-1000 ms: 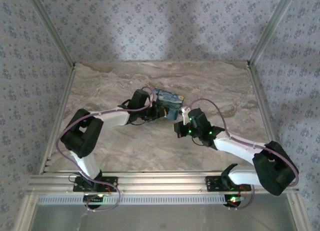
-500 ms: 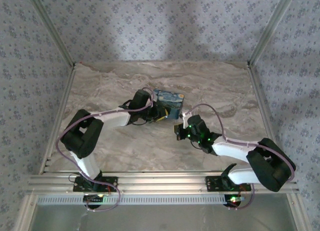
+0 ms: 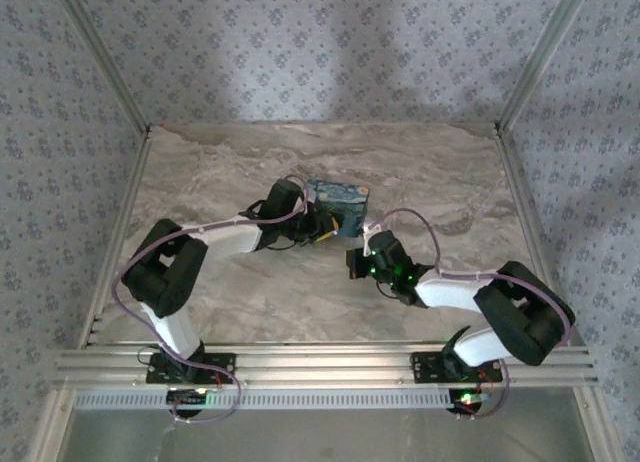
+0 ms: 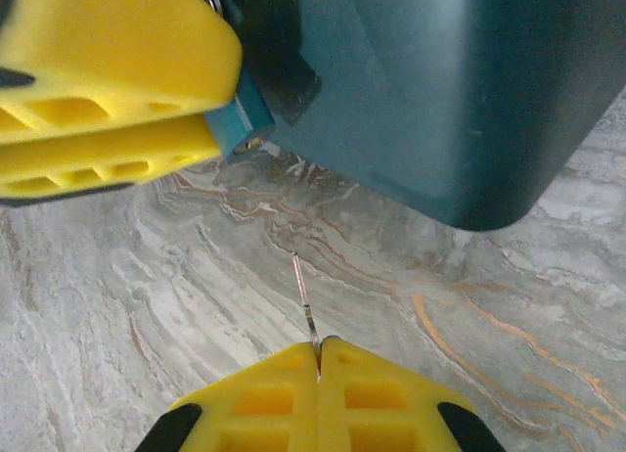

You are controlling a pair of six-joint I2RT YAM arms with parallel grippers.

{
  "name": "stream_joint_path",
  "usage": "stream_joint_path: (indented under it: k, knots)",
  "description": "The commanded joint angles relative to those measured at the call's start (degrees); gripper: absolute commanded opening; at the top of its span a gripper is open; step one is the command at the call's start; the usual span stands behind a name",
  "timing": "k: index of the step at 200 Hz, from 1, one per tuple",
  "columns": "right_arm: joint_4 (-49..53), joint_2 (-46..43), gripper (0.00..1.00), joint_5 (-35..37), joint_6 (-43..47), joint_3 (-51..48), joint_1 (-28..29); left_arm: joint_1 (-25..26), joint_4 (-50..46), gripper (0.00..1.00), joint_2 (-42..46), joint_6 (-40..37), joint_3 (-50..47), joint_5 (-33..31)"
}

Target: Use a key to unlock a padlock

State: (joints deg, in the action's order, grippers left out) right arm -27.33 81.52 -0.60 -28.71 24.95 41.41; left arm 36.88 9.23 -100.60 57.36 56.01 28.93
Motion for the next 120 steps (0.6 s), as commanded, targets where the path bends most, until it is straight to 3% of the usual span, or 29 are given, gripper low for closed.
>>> stream_joint_path:
  k: [1, 120]
  knots:
    - [-2.2, 0.9, 0.0, 1.7, -1.2, 2.3, 0.4, 0.5, 2.8, 0.21, 1.8, 0.8, 0.2, 0.9]
    - [-2.2, 2.5, 0.0, 2.6, -1.0, 4.8, -0.4, 0.5, 3.1, 0.21, 1.6, 0.9, -0.2, 1.2]
